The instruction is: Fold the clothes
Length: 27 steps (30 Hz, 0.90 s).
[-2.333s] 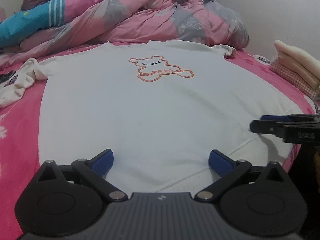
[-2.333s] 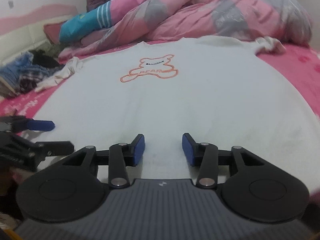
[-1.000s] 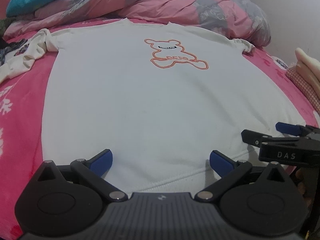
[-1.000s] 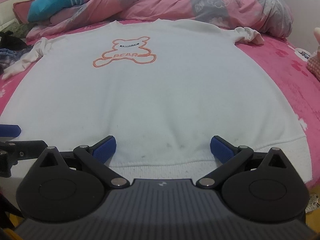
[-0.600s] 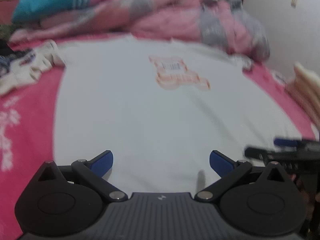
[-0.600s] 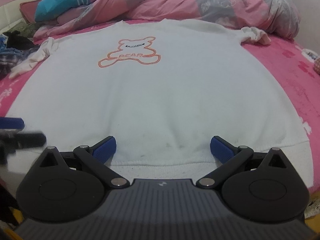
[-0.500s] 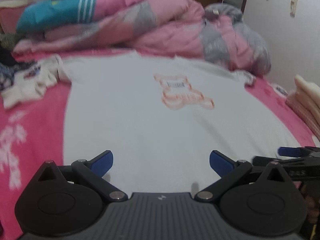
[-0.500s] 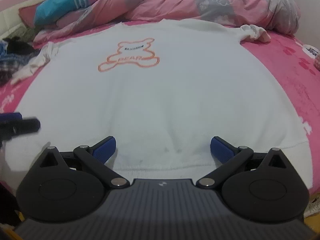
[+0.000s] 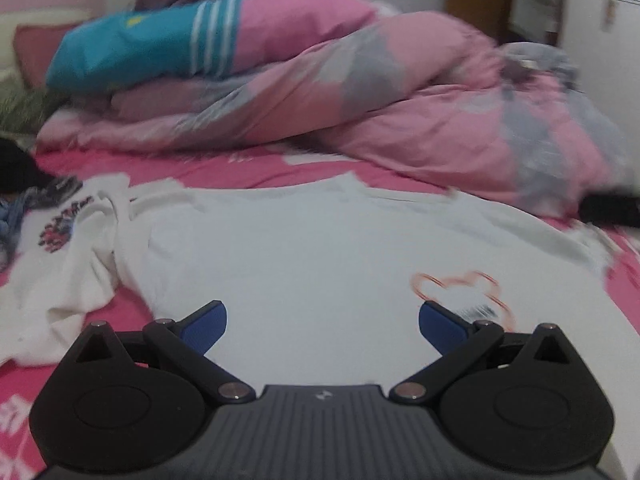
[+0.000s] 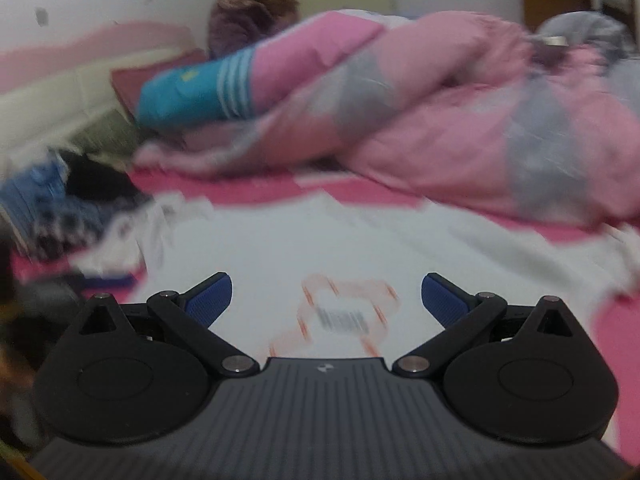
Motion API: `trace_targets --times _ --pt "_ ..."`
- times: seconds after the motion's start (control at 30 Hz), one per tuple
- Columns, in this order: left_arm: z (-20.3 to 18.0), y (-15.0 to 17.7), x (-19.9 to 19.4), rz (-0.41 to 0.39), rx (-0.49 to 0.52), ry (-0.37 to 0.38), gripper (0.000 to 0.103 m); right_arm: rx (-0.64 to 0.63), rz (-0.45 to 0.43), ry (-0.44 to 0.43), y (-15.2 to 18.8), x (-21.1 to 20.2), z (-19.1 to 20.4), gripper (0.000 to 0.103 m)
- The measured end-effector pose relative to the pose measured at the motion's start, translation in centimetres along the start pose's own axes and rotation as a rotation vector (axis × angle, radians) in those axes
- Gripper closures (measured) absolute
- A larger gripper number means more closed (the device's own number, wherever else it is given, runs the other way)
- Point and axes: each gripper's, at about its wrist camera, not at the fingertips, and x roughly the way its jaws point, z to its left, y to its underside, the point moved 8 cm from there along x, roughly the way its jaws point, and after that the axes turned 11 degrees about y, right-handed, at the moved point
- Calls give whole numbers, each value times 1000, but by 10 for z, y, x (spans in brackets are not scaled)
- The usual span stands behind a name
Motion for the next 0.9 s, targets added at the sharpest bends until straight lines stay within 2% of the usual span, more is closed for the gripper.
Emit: trace_targets --times 0.1,0.17,0.33,0.47,0.53,0.6,0.67,0.7,0.73,0.77,0.9 --pt "13 -1 31 23 -9 -34 6 -2 23 -55 -32 65 16 2" --pt "20 6 45 37 -21 -41 12 -23 62 -77 -42 112 25 8" --pt "26 20 56 26 22 -48 7 -81 182 -99 -56 218 42 35" --pt "26 22 59 22 19 -30 3 -103 292 -105 -56 275 45 41" --pt "27 21 59 16 12 -21 3 -131 288 -90 -58 286 47 41" --pt "27 22 58 11 4 -14 3 -169 250 -120 -67 293 51 41" --pt "28 21 58 8 1 -10 3 -228 221 -164 -73 299 58 36" --pt "28 21 58 7 0 -9 3 -256 213 -184 -74 302 61 30" --pt "29 20 59 6 -1 -7 3 -269 222 -206 -73 306 63 21" --pt "29 20 59 5 -2 -6 3 -272 252 -230 -69 312 65 19" --pt "29 21 59 4 -2 -6 3 -320 383 -293 -48 328 71 19"
